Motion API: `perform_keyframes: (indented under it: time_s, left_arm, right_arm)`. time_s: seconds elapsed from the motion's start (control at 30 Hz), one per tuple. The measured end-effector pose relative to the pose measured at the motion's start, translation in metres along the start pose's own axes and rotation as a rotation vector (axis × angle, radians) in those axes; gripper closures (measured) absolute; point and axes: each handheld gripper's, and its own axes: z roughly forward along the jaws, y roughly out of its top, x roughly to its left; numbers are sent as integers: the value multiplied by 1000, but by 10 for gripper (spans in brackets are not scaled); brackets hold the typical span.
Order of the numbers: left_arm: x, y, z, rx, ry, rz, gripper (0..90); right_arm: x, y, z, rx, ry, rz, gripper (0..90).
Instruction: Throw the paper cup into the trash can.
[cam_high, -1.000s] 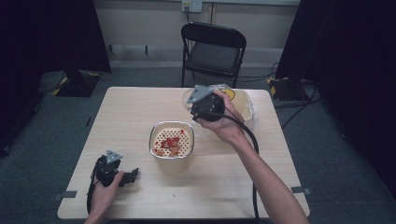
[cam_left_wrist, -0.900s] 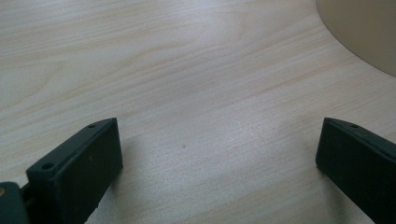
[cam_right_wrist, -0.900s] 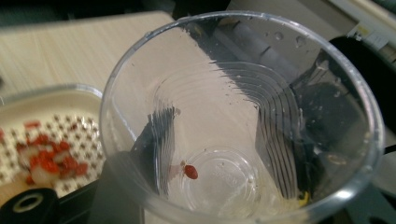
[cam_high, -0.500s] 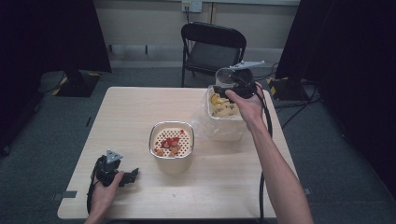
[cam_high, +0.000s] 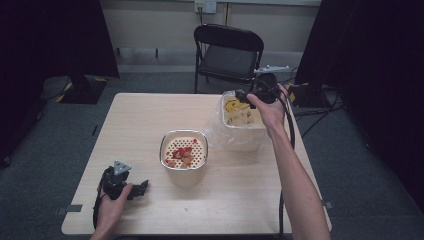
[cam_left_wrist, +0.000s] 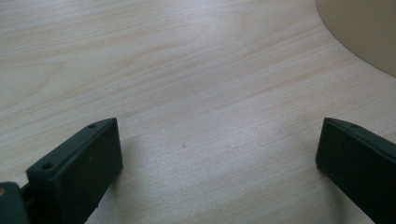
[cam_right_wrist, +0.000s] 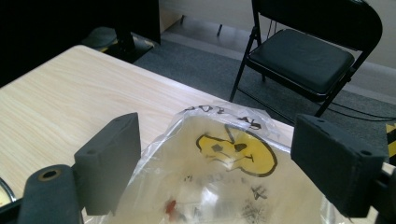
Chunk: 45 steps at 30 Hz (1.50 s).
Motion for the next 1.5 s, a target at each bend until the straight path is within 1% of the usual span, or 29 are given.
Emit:
perform_keyframes:
  time_s: [0.07,0.1,0.17,0.2,0.27,0.3,0.37,0.47,0.63,0.67,0.7,0.77,0.8,0.83,0.9,0.93,0.97,1.0,1.07,1.1,1.13,1.17,1.2,1.23,1.3,1.33,1.37,1.4,1.5]
  left_arm:
    - [0,0,0,0,0,0,0]
    - [0,0,0,-1,-1,-1,0]
    - [0,0,0,-1,0,0,0]
    - [0,0,0,0,0,0,0]
    - [0,0,0,0,-2,2,0]
    - [0,0,0,0,-3,2,0]
    - [1,0,0,0,-4,3,0]
    - [0,0,0,-2,-5,1,0]
    - [0,0,0,-1,-4,1,0]
    - [1,0,0,0,-5,3,0]
    - [1,0,0,0,-5,3,0]
    - [1,0,0,0,-5,4,0]
    - [0,0,0,-2,-5,1,0]
    - [0,0,0,-1,-5,2,0]
    - [1,0,0,0,-4,4,0]
    - [0,0,0,-1,-5,3,0]
    - [0,0,0,-2,-5,1,0]
    - [0,0,0,-1,-5,2,0]
    - [0,0,0,-1,-5,3,0]
    - [1,0,0,0,-5,3,0]
    - [0,0,0,-2,-4,2,0]
    - [0,0,0,-1,-5,3,0]
    - [0,0,0,-1,-5,3,0]
    - [0,0,0,-1,-5,2,0]
    - [1,0,0,0,-5,3,0]
    - [0,0,0,-1,-5,3,0]
    - [0,0,0,-1,-5,3,0]
    - [0,0,0,-1,-5,3,0]
    - [1,0,0,-1,-4,5,0]
  right_arm:
    - [0,-1,-2,-4,-2,-1,183]
    - [-1,-2,-6,-16,-1,-3,193]
    - [1,-6,-13,-32,15,0,204]
    - [4,-13,-21,-39,24,-4,225]
    - [6,-15,-23,-37,28,-6,225]
    - [8,-20,-28,-35,37,-21,223]
    - [12,-28,-36,-36,40,-44,222]
    - [13,-40,-47,-41,52,-42,208]
    - [14,-64,-67,-49,63,-24,176]
    - [16,-74,-77,-61,64,-20,171]
    - [16,-74,-77,-61,64,-20,171]
    - [17,-84,-85,-68,68,-14,160]
    - [19,-92,-88,-58,58,-20,152]
    - [20,-100,-89,-36,57,-28,151]
    - [21,-120,-92,-20,70,-11,149]
    - [21,-126,-94,-12,69,-2,149]
    - [22,-143,-95,0,67,7,146]
    - [22,-143,-95,0,67,7,146]
    - [23,-161,-96,7,61,10,145]
    - [23,-166,-96,13,64,16,144]
    - [23,-176,-95,26,65,21,143]
    - [23,-181,-94,41,63,26,143]
    - [23,-196,-90,70,46,23,144]
    - [23,-196,-90,70,46,23,144]
    - [21,-211,-85,89,48,45,144]
    - [21,-215,-83,99,47,50,144]
    - [20,-229,-77,133,37,50,144]
    - [20,-229,-77,133,37,50,144]
    - [19,-246,-67,169,21,53,144]
